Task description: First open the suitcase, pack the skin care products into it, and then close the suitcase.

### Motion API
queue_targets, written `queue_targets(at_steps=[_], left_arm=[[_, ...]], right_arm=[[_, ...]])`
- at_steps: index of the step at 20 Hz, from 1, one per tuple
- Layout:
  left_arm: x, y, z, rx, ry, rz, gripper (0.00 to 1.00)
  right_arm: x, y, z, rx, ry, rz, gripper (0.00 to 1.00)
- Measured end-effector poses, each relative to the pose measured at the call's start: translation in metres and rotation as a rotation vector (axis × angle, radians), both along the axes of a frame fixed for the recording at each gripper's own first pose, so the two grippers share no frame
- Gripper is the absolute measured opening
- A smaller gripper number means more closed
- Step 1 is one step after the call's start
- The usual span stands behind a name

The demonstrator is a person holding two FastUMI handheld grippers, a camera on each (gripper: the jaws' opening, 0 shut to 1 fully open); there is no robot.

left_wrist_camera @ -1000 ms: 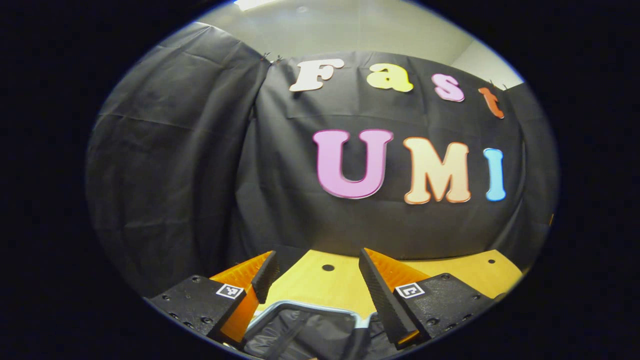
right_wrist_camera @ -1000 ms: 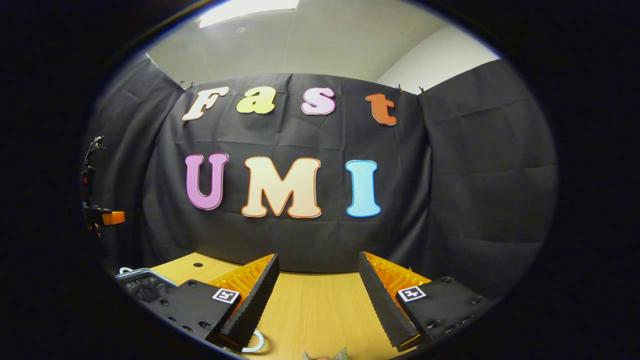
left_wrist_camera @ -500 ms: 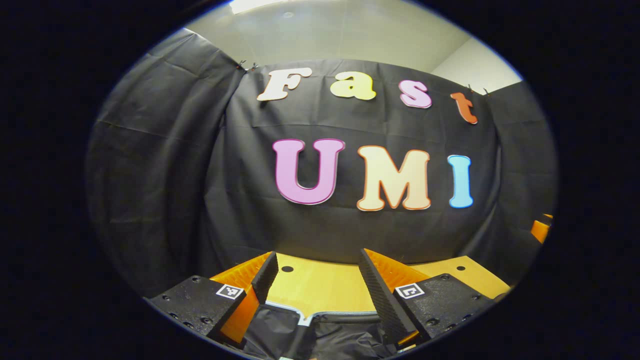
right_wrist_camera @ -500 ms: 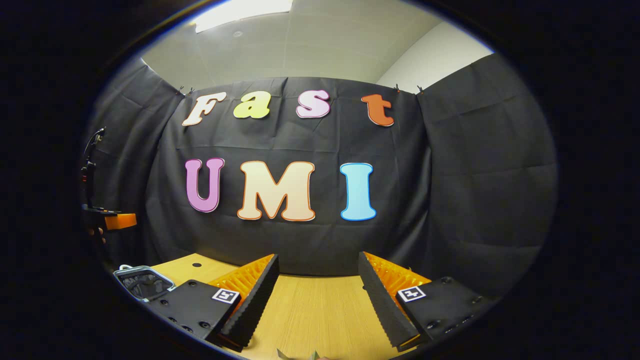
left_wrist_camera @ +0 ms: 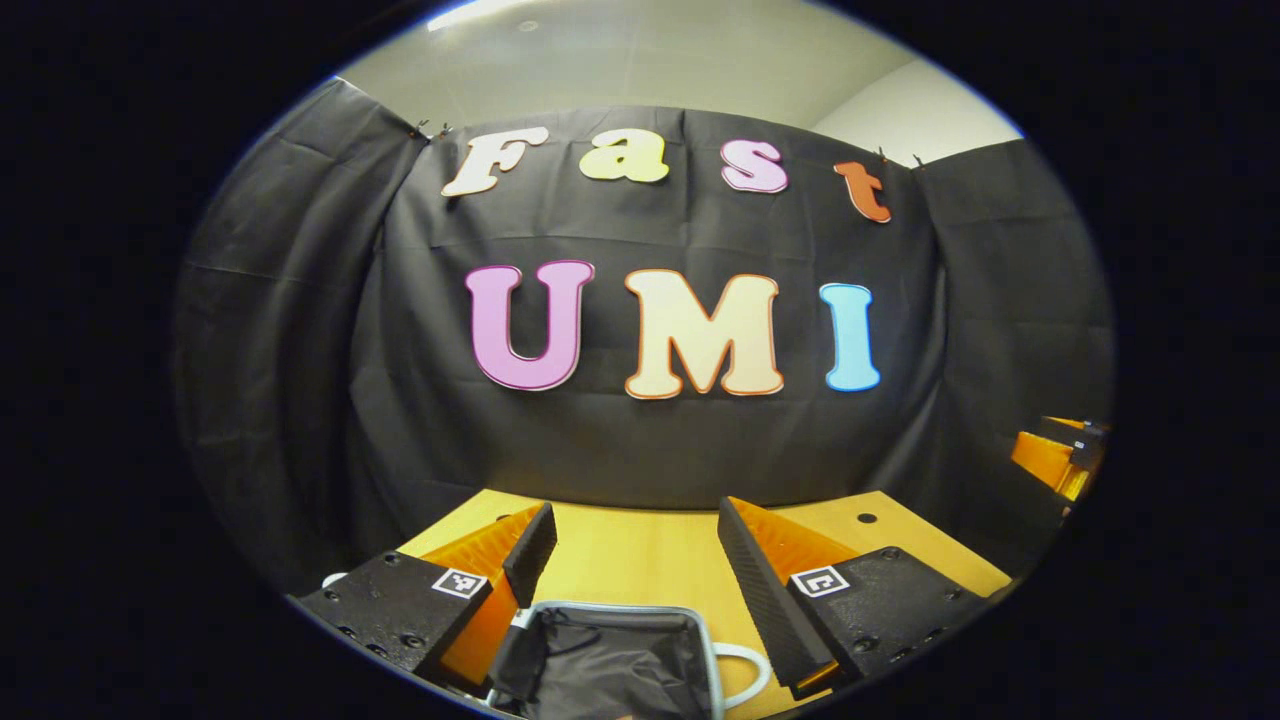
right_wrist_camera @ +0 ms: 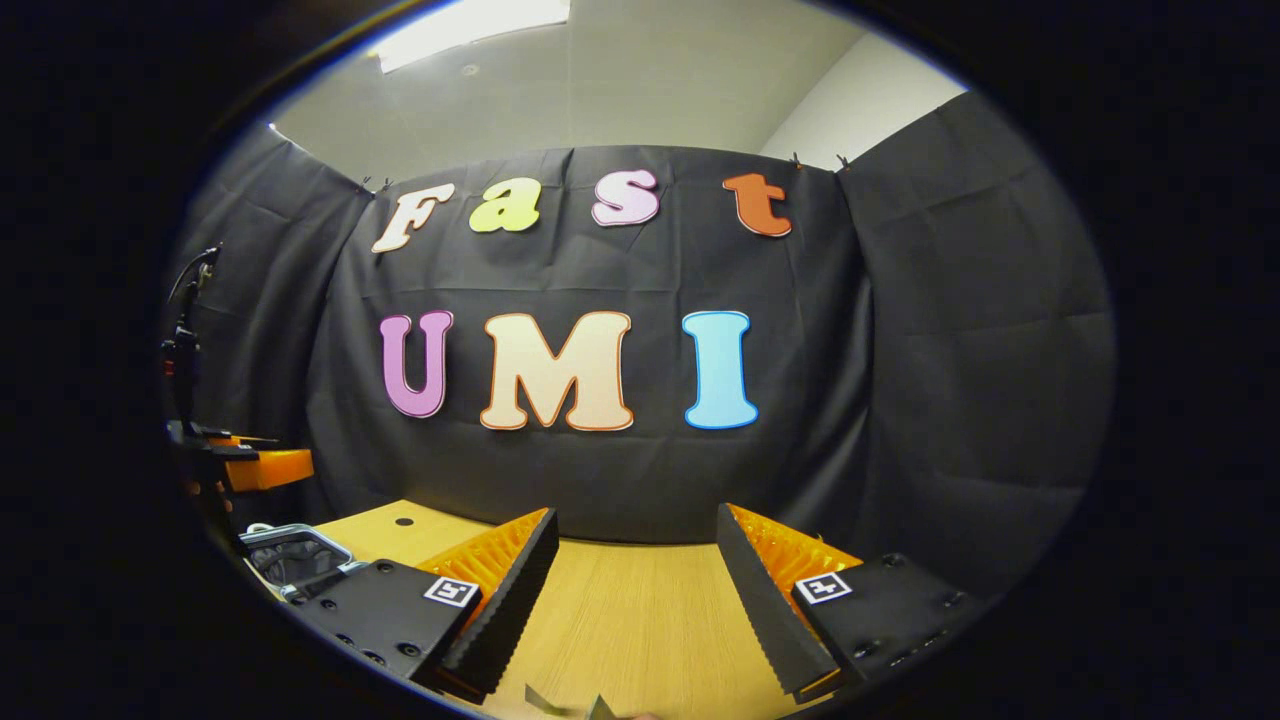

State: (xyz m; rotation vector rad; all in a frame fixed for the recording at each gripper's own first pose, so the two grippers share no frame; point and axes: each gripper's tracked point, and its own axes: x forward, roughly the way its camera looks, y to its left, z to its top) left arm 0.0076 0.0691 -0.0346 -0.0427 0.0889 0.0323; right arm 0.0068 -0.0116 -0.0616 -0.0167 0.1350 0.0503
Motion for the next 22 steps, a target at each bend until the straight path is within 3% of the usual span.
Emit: queue_targets(at_steps=[12,22], left_arm=[[-0.026,-0.126,-0.062,-0.030,0.121,-0.142,0.94],[-0.045,-0.190,-0.136,-0.053,0.292,-0.269,0.95]], right_arm=[[-0.019,-0.034,-0.021,-0.012,0.036,0.063,0.99],[-0.028,-0.047,-0.034,-0.028,0.070,0.073,0.99]])
